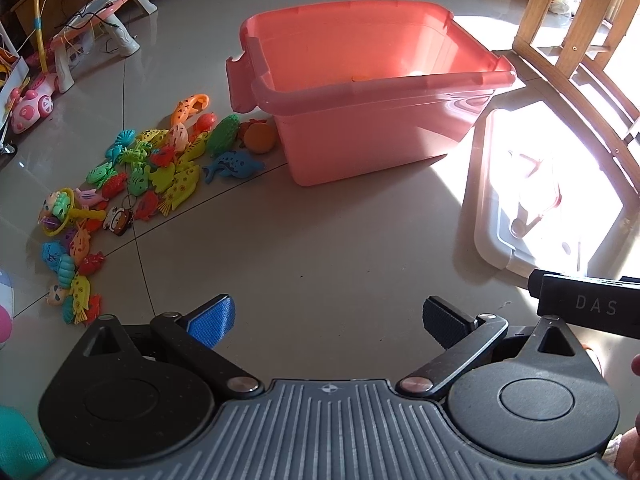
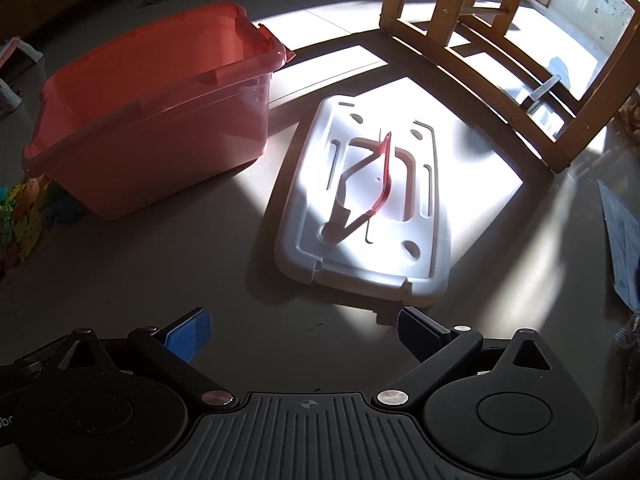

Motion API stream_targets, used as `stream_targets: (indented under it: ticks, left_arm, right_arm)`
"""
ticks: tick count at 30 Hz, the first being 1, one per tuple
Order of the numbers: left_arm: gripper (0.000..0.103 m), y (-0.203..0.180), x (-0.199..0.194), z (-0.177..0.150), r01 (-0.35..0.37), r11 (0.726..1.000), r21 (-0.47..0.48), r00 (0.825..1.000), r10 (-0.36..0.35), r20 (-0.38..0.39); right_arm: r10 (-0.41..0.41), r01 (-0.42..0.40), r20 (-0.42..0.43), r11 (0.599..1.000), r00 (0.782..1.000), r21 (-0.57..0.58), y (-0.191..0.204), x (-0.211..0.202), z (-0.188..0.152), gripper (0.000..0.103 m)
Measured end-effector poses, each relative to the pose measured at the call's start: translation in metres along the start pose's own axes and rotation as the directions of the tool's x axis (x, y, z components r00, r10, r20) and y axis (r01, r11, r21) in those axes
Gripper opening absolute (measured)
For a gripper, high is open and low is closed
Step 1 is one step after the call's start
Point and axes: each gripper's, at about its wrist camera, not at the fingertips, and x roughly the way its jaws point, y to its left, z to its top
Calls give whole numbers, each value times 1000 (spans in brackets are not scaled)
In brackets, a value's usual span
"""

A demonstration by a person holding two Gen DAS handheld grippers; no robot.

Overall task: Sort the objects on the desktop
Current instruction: 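Move the left tool from the pink bin toward the pile of toy fish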

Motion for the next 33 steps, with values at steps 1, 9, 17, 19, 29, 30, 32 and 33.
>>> stream_targets:
  ticks: [1, 9, 17, 19, 29, 30, 32, 33]
  left_arm:
    - [103, -2, 0, 2, -1, 1000, 4, 1000, 1, -2]
    - [103, -13, 1, 9, 7, 1000, 26, 1000, -7, 5]
    - [103, -7, 2, 10, 24, 1000, 1, 1000, -24, 18]
    - [103, -3, 2, 11, 26, 1000, -11, 999, -25, 20]
    - [103, 32, 15, 13, 5, 990, -140, 1000, -5, -3]
    - [103, 38, 16, 13, 2, 988, -156, 1000, -2, -2]
    - [103, 51, 18, 14, -9, 981, -192, 1000, 10, 2]
    - [103, 58, 20, 14, -18, 977, -213, 1000, 18, 2]
  right_arm:
    - [-4, 4, 1, 1000, 1000, -2, -1, 0, 0, 99]
    - [-14, 14, 16, 1000, 1000, 16, -5, -2, 0, 98]
    - [-21, 20, 33, 1000, 999, 9, 1, -7, 4, 98]
    - [-21, 21, 37, 1000, 999, 11, 3, -7, 6, 98]
    - [36, -37, 7, 994, 999, 102, 23, 4, 16, 96]
    - [37, -38, 11, 995, 999, 91, 27, 4, 16, 95]
    - [28, -30, 21, 998, 999, 57, 38, 7, 16, 95]
    - [25, -26, 24, 999, 999, 45, 42, 9, 16, 95]
